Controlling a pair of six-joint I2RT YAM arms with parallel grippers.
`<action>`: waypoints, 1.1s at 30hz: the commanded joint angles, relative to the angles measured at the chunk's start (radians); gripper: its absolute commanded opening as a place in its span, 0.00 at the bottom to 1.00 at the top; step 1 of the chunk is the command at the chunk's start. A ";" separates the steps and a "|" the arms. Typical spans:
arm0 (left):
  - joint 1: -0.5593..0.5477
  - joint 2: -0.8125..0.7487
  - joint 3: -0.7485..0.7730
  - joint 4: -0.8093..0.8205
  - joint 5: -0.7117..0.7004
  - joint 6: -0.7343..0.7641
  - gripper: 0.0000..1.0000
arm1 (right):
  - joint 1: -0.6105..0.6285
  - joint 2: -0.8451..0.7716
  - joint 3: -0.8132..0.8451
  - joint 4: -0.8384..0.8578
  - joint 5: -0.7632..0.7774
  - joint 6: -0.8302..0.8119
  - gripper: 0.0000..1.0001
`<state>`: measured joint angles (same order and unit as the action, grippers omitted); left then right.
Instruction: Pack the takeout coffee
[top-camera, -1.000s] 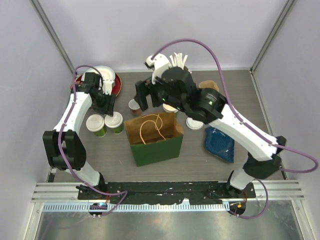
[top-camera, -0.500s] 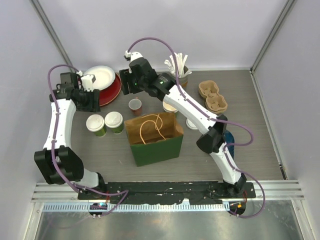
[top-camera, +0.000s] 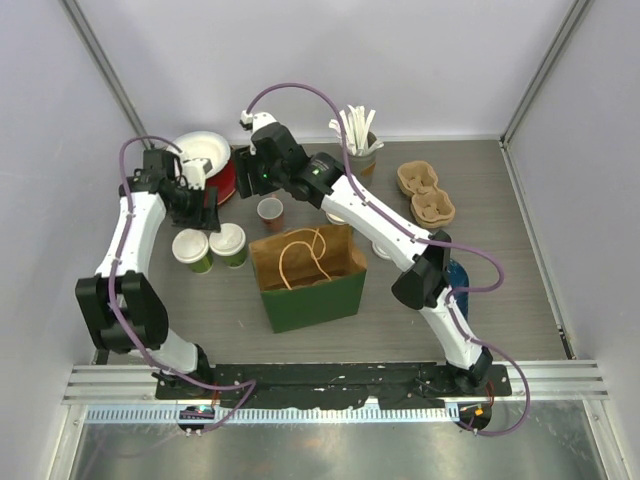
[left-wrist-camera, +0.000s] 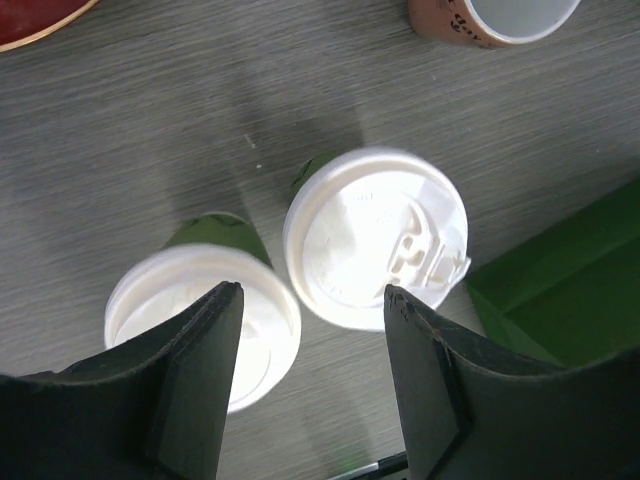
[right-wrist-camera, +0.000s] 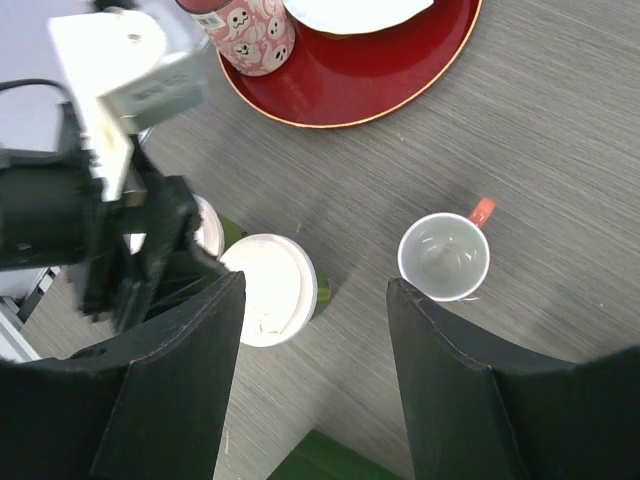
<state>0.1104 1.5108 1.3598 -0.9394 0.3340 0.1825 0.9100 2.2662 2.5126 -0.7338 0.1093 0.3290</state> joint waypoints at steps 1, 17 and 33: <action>-0.054 0.075 0.064 0.053 -0.027 -0.009 0.59 | -0.002 -0.111 -0.031 0.042 0.006 -0.019 0.64; -0.055 0.140 0.068 -0.016 0.016 0.021 0.36 | -0.002 -0.134 -0.049 0.033 -0.002 -0.027 0.64; -0.057 0.131 0.027 -0.050 0.051 0.069 0.03 | -0.002 -0.151 -0.080 0.036 -0.008 -0.027 0.64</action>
<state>0.0528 1.6672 1.4143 -0.9600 0.3649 0.2203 0.9077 2.1899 2.4287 -0.7338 0.1093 0.3115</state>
